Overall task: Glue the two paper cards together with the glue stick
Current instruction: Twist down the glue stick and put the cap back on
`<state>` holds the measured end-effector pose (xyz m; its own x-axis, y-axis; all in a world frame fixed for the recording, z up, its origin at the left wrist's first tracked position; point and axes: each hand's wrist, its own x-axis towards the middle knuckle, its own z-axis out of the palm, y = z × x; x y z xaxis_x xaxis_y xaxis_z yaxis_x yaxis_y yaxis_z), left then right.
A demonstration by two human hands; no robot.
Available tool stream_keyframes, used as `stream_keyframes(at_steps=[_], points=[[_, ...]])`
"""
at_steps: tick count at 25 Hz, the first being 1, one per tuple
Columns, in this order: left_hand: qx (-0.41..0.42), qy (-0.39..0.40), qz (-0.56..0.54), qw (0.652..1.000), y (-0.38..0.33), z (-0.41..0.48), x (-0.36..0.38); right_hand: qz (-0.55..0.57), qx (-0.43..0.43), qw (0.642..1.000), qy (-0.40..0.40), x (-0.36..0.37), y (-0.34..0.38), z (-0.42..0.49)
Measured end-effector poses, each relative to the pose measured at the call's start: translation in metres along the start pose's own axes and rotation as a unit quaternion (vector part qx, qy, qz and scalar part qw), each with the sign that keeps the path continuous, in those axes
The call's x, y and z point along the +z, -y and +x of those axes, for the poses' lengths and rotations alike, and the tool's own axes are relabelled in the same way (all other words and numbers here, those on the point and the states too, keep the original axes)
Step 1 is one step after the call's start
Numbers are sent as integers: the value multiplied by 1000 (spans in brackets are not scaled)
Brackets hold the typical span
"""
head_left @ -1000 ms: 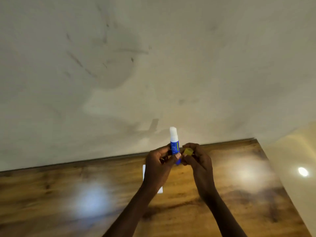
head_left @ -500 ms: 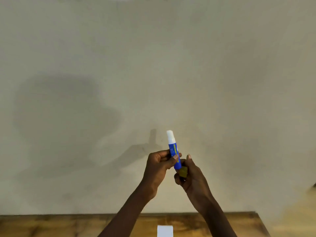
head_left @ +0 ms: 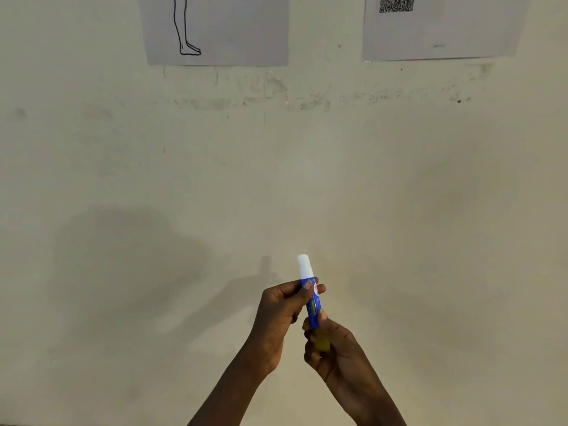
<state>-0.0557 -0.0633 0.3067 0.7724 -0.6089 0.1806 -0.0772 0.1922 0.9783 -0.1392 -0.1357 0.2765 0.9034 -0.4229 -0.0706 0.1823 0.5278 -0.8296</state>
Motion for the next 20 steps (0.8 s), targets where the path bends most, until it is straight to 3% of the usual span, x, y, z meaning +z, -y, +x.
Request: stream_keyframes(at_steps=[8, 10, 12, 14, 15, 16, 17, 18, 20], points=[[14, -34, -11, 999, -11, 8, 4, -202, -136, 965, -94, -4, 1, 19], [29, -51, -5, 998, -12, 7, 10, -286, -216, 922, -147, -5, 0, 20], [35, -71, 0, 997, -11, 8, 15, -381, -299, 848, -217, -7, -2, 19], [26, -81, -11, 996, -13, 8, 17, -402, -335, 816, -245, -7, -4, 17], [17, -70, -22, 997, -15, 8, 17, -369, -312, 843, -234, -4, -2, 14], [9, -50, -31, 998, -17, 8, 15, -301, -243, 899, -203, -1, 3, 11], [-1, -28, -42, 999, -20, 7, 13, -209, -142, 955, -156, 3, 9, 9], [-8, -8, -53, 999, -23, 6, 11, -108, -42, 988, -107, 5, 14, 6], [-16, 15, -61, 998, -26, 4, 9, 25, 58, 997, -42, 6, 19, 3]])
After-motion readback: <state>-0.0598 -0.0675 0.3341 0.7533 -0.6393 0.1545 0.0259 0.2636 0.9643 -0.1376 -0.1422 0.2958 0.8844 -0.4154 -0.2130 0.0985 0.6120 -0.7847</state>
